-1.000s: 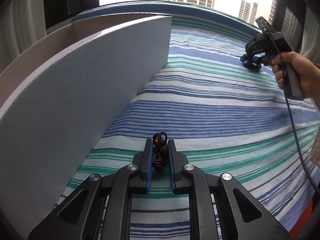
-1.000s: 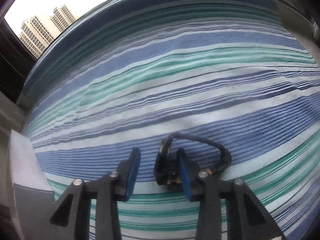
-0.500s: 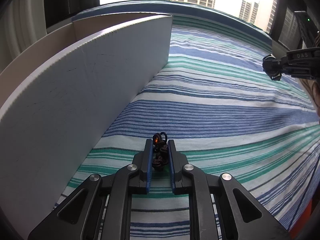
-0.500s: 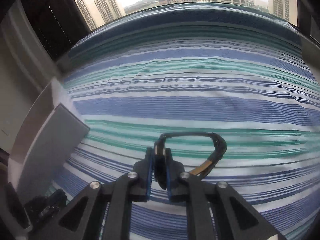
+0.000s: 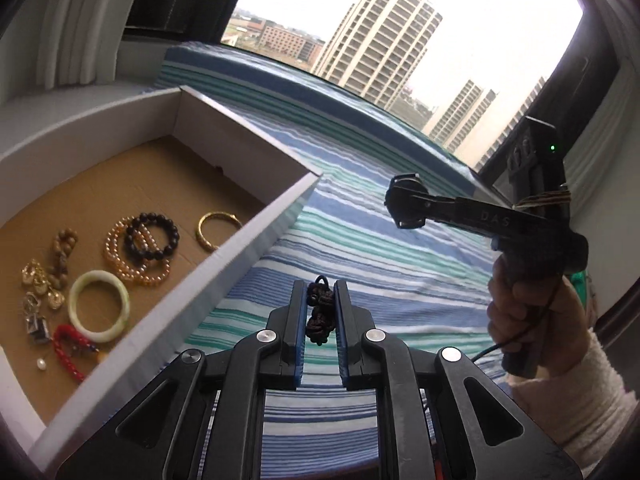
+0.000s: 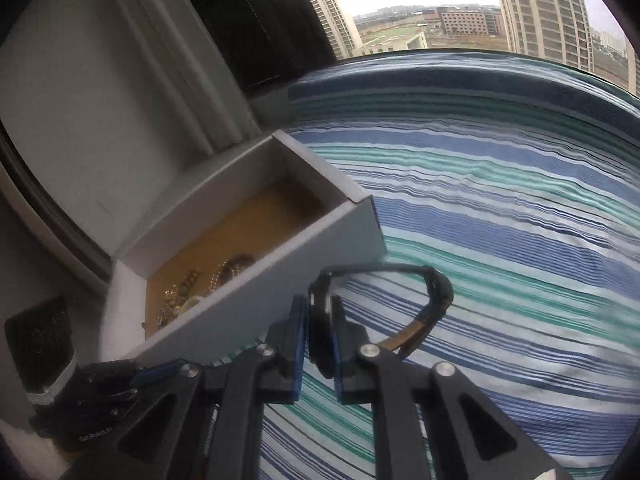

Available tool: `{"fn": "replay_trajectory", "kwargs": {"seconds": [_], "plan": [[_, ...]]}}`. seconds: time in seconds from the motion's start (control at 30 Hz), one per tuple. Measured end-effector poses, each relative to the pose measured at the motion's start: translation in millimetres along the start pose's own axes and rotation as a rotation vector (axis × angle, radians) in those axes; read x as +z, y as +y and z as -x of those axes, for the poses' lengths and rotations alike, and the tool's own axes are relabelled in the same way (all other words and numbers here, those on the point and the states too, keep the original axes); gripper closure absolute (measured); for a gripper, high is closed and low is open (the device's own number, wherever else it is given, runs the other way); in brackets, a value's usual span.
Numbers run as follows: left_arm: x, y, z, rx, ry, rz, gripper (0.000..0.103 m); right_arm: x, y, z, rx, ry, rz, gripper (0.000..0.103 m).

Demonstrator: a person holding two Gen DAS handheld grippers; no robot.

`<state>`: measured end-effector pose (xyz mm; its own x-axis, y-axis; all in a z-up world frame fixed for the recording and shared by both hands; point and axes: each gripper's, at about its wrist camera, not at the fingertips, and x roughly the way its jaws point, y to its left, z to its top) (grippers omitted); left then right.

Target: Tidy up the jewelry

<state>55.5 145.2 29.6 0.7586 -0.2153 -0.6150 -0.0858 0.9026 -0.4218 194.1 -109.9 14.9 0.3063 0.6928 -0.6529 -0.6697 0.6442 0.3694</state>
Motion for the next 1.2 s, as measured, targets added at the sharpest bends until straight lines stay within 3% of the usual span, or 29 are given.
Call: {"fn": "replay_trajectory", "kwargs": {"seconds": [0.1, 0.2, 0.3, 0.43, 0.57, 0.6, 0.67, 0.7, 0.73, 0.87, 0.93, 1.03, 1.1, 1.2], "plan": [[27, 22, 37, 0.089, -0.072, 0.01, 0.092, 27, 39, -15, 0.035, -0.013, 0.089, 0.092], [49, 57, 43, 0.235, -0.082, 0.021, 0.092, 49, 70, -46, 0.064, 0.021, 0.163, 0.092], [66, 99, 13, 0.329, 0.0, 0.071, 0.092, 60, 95, -95, 0.061, 0.108, 0.241, 0.092], [72, 144, -35, 0.405, 0.119, 0.121, 0.092, 57, 115, -167, -0.028, 0.237, 0.354, 0.092], [64, 163, -67, 0.442, 0.201, 0.139, 0.09, 49, 106, -211, -0.08, 0.341, 0.332, 0.091], [62, 165, -69, 0.452, 0.207, 0.146, 0.087, 48, 104, -215, -0.088, 0.355, 0.318, 0.091], [56, 162, -67, 0.472, 0.206, 0.143, 0.066, 50, 101, -218, -0.097, 0.347, 0.285, 0.082], [54, 158, -62, 0.487, 0.195, 0.135, 0.049, 51, 99, -215, -0.091, 0.336, 0.266, 0.065], [52, 153, -57, 0.506, 0.176, 0.119, 0.038, 52, 97, -209, -0.082, 0.321, 0.247, 0.057], [46, 129, -29, 0.592, 0.08, 0.023, 0.02, 55, 96, -180, -0.082, 0.254, 0.22, 0.055], [41, 113, -17, 0.657, 0.027, -0.016, 0.002, 52, 95, -168, -0.092, 0.223, 0.225, 0.043], [33, 93, -4, 0.752, -0.047, -0.057, 0.001, 43, 98, -152, -0.103, 0.191, 0.232, 0.034], [31, 86, 1, 0.817, -0.049, -0.043, 0.001, 35, 101, -144, -0.124, 0.179, 0.248, 0.029], [26, 78, 8, 0.82, -0.056, -0.036, 0.001, 24, 110, -130, -0.128, 0.151, 0.282, 0.029]]}}
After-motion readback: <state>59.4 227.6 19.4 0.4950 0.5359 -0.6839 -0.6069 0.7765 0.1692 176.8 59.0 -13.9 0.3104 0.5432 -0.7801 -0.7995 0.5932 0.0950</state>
